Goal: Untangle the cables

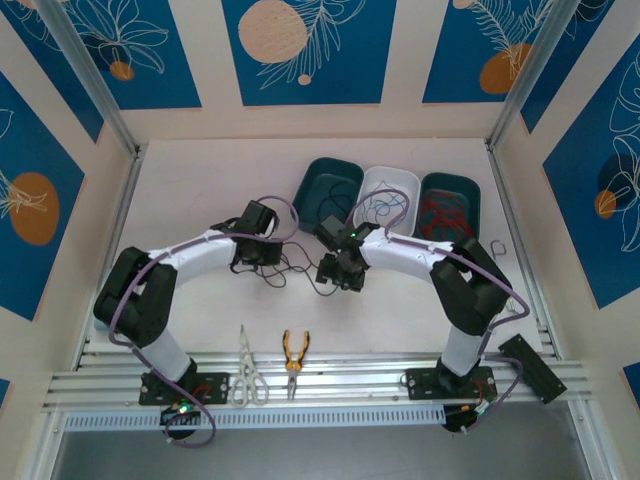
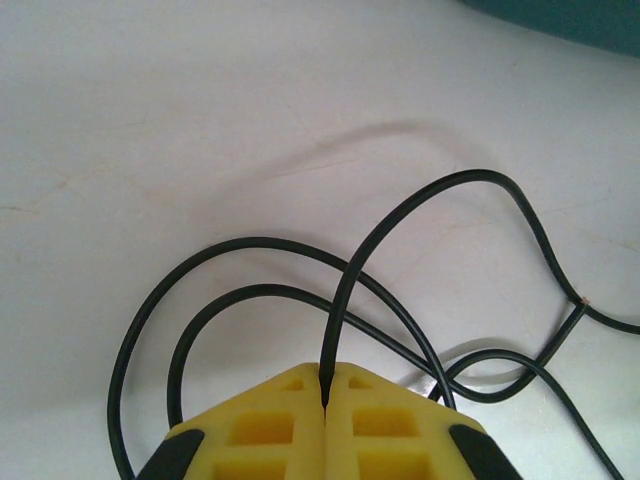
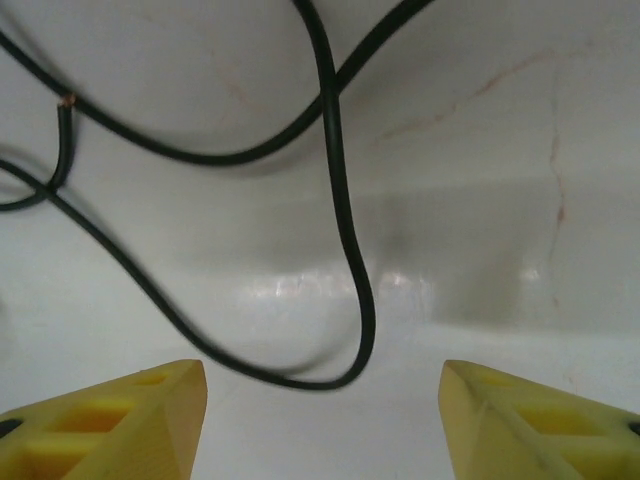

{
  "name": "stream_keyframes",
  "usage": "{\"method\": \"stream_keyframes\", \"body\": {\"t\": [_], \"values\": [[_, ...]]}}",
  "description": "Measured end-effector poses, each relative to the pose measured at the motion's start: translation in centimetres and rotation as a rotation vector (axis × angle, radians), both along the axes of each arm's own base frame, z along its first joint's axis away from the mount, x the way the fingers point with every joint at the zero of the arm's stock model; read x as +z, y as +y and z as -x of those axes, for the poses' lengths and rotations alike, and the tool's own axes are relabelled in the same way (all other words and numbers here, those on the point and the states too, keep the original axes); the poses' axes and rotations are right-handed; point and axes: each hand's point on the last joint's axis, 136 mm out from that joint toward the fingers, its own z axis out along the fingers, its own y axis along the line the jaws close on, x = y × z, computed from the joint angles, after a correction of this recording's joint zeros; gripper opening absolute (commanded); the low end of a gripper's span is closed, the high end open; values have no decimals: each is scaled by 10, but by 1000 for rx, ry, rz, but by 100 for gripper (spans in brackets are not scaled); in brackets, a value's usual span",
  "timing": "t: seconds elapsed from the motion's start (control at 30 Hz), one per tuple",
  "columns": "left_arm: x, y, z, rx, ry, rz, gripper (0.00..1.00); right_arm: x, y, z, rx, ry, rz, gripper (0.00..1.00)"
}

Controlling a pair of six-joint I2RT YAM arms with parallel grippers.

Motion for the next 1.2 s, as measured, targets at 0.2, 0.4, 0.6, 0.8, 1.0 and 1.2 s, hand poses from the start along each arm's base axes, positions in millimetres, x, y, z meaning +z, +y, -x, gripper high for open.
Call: {"method": "stream_keyframes", "body": {"t": [0.2, 0.4, 0.6, 0.8, 1.0, 1.2], "values": [[7, 3, 2, 7, -17, 6, 0, -19, -5, -2, -28, 44, 28, 43], [26, 10, 2, 40, -72, 10, 0, -21, -19, 1, -68, 83, 58, 9], [46, 33, 1, 112, -136, -17, 0, -22, -26, 0, -86, 94, 65, 1], [61, 74, 0, 229, -189, -51, 0, -21, -30, -1, -102, 78, 39, 0], [69, 114, -1, 341, -220, -70, 0, -20, -58, -7, -165, 57, 67, 0], [73, 136, 2, 400, -225, -89, 0, -16, -100, -7, -237, 38, 153, 0]]}}
